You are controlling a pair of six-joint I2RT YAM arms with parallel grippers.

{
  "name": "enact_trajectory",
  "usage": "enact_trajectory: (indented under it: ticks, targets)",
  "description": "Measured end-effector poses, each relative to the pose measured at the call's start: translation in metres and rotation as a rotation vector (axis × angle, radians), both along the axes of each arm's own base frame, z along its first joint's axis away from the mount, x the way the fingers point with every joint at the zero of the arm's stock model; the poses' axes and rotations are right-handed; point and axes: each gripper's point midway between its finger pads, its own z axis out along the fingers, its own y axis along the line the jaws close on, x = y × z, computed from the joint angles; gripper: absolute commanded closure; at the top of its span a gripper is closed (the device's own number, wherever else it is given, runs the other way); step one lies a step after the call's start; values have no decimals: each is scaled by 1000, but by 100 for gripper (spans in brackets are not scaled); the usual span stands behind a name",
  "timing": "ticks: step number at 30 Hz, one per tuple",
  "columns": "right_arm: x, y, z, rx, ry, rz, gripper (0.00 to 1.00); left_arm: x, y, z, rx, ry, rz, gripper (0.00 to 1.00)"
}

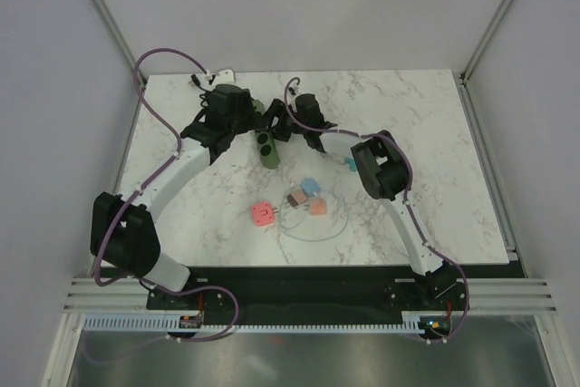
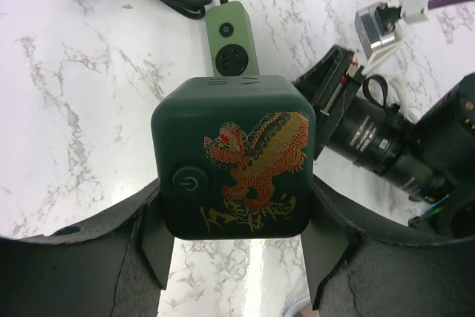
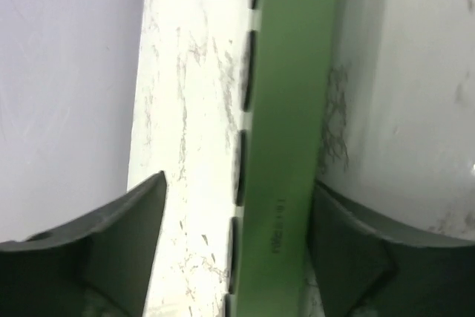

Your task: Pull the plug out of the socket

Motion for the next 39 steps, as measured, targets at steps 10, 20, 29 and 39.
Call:
enact_trajectory:
  ticks: [10,20,29,39]
  targets:
    - [31,-66,12,-213,-59,-68,2,-13,-21,-5,-92,48,-78,98]
    - [-16,-128,42,-402,-15,-131,2,-41,-60,18,-163,28,-215,98]
    - [-88,-199,122,-467,-108,-281,2,-84,-140,8,-225,116,-493,98]
    - [-158,-355,141,-576,-95,-666,2,-145,-235,-67,-262,417,-820,98]
